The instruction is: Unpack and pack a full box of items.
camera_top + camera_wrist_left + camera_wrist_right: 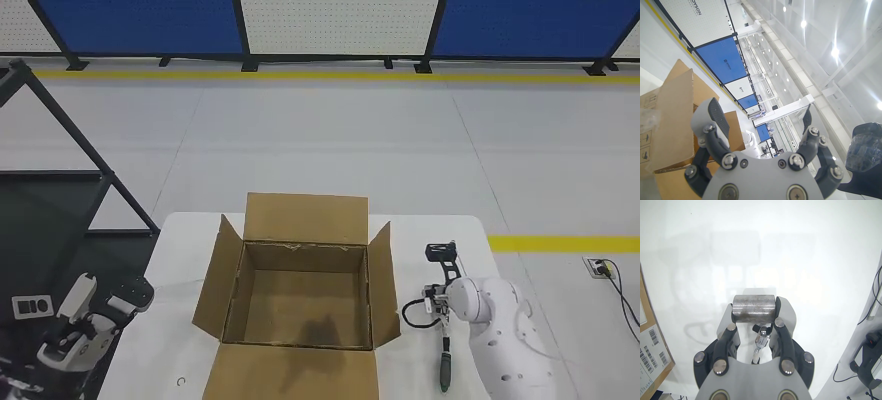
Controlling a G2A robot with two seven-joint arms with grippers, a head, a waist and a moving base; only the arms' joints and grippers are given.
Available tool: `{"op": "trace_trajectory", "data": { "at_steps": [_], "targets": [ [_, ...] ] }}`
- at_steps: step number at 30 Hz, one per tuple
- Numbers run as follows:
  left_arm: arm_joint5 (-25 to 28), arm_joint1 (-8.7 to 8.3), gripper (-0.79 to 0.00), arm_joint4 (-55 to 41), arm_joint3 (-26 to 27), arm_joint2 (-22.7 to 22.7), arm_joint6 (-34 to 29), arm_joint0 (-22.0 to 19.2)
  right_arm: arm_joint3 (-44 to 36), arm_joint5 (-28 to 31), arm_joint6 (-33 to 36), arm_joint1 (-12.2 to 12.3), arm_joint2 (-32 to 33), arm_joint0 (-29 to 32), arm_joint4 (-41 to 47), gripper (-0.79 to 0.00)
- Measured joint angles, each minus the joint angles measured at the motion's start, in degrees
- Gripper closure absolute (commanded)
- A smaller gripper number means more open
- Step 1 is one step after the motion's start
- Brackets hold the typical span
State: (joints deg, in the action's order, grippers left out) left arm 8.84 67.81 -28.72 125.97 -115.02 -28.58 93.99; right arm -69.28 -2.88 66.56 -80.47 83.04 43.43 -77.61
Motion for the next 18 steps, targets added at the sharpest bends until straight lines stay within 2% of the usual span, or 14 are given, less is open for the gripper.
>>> {"op": "trace_trajectory", "data": {
  "at_steps": [5, 9, 10, 18],
  "targets": [
    [0.16, -0.01, -0.785, -0.05, 0.10, -0.04, -0.09, 0.17, 0.59, 0.04, 0.24, 0.25, 0.27, -0.23, 0.32, -0.034],
    [0.25, -0.01, -0.785, -0.20, 0.09, -0.04, -0.12, 0.23, 0.89, -0.11, 0.37, 0.37, 0.07, -0.38, 0.48, -0.234],
    [0.25, -0.01, -0.785, -0.21, 0.10, -0.04, -0.05, 0.26, 0.93, -0.15, 0.37, 0.39, -0.01, -0.40, 0.56, -0.252],
    [0.38, 0.00, -0.785, -0.32, 0.09, -0.14, 0.23, 0.46, 0.74, -0.43, 0.32, 0.57, -0.52, -0.56, 1.20, -0.286]
  ]
}}
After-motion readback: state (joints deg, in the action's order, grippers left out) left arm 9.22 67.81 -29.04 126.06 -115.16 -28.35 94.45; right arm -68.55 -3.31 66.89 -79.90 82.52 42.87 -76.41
